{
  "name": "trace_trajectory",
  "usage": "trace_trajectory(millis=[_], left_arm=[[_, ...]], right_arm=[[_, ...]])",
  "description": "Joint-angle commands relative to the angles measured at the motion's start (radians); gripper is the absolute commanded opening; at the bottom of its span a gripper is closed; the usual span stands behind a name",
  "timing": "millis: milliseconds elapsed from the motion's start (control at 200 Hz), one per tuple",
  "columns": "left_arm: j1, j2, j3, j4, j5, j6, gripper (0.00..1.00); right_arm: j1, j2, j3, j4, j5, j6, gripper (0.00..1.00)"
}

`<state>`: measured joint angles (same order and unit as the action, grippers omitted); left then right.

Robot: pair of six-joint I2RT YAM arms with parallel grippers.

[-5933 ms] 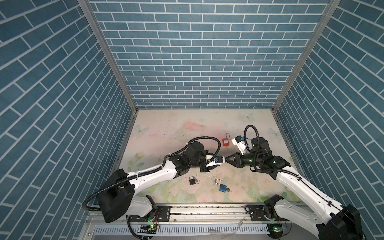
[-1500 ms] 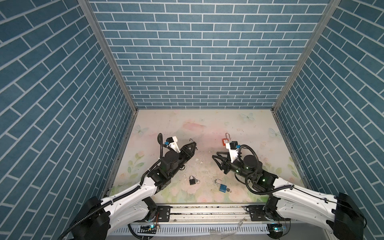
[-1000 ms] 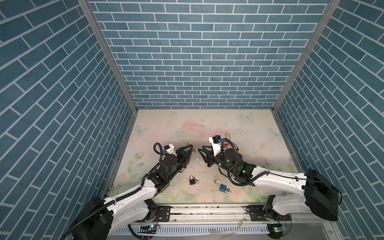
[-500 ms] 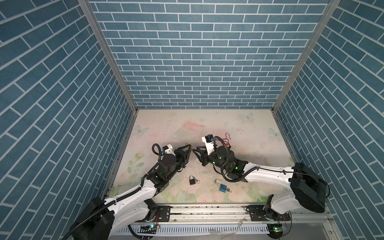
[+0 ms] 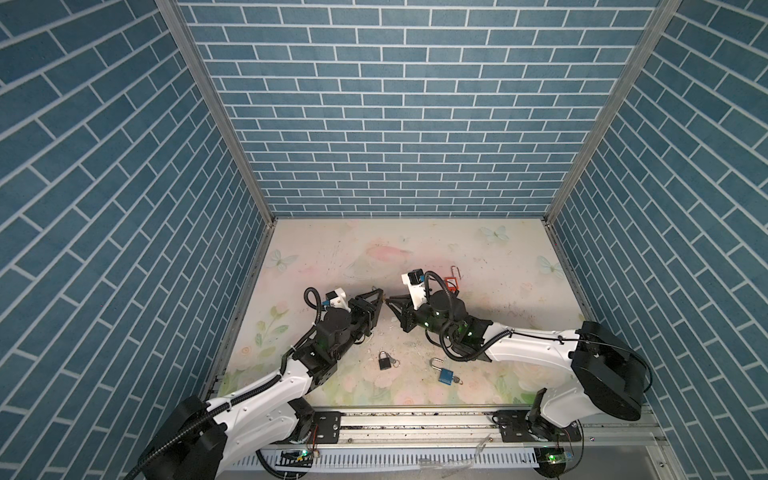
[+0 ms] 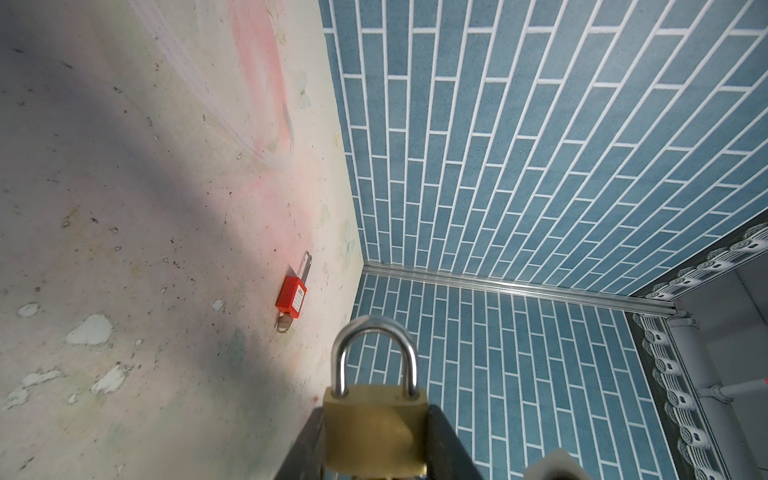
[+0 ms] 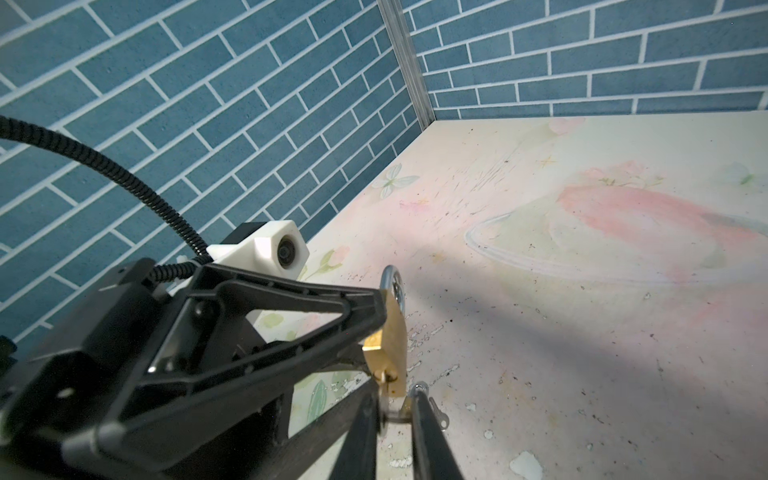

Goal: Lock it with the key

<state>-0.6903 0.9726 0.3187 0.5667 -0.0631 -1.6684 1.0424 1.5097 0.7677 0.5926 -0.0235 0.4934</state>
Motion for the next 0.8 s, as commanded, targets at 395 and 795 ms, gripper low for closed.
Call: trace_trajectory(millis=[395, 795], left_arm=[[0.013, 0.01, 0.002, 0.039, 0.019, -0.005, 0.03], [0.175, 0.028, 0.017, 0.011, 0.01, 0.06, 0.04]], right_arm=[[-0.003, 0.03, 0.018, 0.022, -0.036, 0.017, 0.0], [-0.003, -0.019, -0.04, 0.018, -0.042, 0.035, 0.0]])
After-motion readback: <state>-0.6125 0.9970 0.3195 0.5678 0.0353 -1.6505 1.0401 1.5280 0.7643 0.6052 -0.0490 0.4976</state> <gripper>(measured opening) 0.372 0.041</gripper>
